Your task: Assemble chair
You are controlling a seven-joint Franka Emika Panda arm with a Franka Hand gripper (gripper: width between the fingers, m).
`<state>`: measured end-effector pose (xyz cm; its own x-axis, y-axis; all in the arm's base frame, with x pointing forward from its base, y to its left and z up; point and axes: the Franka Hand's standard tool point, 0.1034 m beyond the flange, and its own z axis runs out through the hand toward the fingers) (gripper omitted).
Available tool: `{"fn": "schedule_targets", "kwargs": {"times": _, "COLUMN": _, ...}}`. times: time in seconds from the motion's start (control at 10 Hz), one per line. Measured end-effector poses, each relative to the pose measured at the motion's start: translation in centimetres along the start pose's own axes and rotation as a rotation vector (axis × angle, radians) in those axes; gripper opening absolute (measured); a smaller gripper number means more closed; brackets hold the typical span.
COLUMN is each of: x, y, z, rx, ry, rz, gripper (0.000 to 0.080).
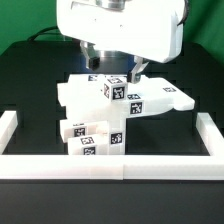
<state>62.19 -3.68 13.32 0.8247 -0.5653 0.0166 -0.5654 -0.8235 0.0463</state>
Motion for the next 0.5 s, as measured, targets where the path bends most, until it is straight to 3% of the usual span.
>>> {"fn": "schedule_targets", "kwargs": {"times": 0.2, "x": 0.0, "y": -0.1, "z": 0.0, "rx": -0.006, "ry": 0.006, "rz": -0.174, "gripper": 0.0649}}
{"fn": "schedule_targets", "kwargs": {"times": 0.5, "x": 0.0, "y": -1.4, "z": 0.1, "rx": -0.002, "ry": 0.045, "rz": -0.589, "gripper": 0.0649}}
